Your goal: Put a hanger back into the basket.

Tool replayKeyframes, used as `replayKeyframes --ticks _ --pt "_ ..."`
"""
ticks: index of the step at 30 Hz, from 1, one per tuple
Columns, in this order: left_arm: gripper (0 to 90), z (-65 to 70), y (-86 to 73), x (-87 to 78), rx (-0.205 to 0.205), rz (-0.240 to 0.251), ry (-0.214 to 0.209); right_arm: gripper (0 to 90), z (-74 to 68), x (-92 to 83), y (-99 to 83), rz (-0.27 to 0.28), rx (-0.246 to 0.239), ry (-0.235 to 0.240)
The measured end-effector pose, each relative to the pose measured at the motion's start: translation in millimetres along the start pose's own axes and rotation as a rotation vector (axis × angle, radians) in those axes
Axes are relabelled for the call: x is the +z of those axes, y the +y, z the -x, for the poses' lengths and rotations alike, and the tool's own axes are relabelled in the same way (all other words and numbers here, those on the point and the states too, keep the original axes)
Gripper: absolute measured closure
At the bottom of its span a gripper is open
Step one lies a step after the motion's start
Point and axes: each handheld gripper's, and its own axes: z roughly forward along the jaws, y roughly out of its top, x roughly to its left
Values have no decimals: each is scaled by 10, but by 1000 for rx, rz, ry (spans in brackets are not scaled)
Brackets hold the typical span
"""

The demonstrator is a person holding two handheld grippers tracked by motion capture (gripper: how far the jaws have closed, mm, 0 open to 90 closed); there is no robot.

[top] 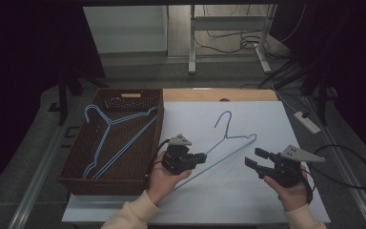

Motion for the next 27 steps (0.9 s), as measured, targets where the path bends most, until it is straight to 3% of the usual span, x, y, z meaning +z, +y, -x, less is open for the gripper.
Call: replayKeyframes --ticks 10,18,22,27 --pt "871 -69 133 -407 -5 80 -17 381 113 30 -163 -57 16 -29" --pt "871 -126 191 -719 27 126 -12 377 143 76 -212 -88 18 -37" --pt "871 -170 199 -831 44 133 11 373 140 96 -226 -101 11 -36" --pt "871 -267 193 -982 34 163 23 364 160 107 -244 -110 11 -43"
